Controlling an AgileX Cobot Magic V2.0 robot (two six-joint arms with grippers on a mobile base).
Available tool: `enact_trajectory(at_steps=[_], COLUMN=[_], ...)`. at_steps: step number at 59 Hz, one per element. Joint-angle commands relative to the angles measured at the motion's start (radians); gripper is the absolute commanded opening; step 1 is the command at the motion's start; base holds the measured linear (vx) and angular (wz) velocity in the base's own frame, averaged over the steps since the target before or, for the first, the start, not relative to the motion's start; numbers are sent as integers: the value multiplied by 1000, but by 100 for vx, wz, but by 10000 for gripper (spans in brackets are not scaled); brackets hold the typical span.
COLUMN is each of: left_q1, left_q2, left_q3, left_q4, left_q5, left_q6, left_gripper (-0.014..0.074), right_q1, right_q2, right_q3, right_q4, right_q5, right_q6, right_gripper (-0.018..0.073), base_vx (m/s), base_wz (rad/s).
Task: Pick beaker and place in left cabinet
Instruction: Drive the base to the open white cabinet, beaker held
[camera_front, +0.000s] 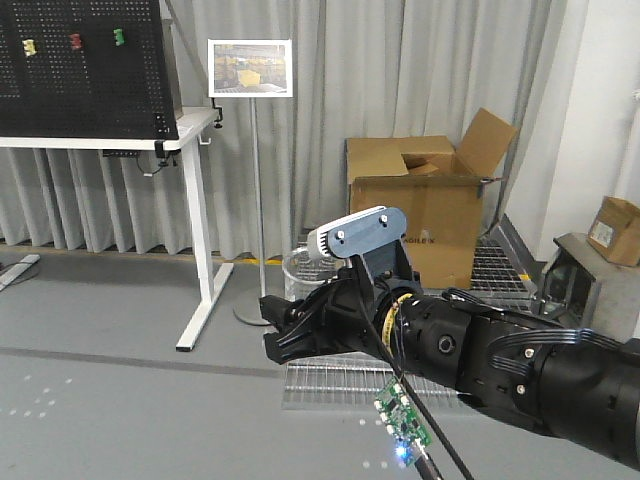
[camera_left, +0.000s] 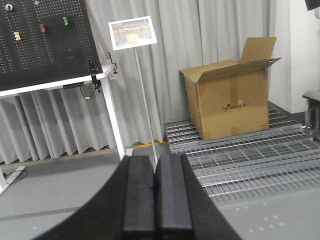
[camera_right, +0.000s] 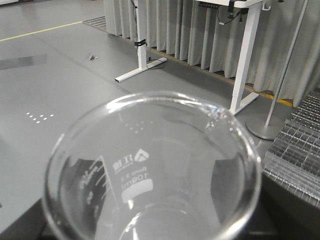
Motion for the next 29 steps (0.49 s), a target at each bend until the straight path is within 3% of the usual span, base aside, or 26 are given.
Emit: enact_trajectory(at_steps=[1,29], left_q1=[-1,-1], left_q2=[-19,-19], left_q3=[16,16], left_q4=[-3,-3], left_q5=[-75,-75], left_q6=[-3,-3], left_gripper=[1,1], right_q1=[-3,-3], right_q2=[-52,-52], right_q3=[-30,-30], right_q4=[6,6], right_q5=[-42,-42], right_q6=[1,1], right_gripper=[-1,-1], base_vx=[59,55], base_wz=[-1,-5])
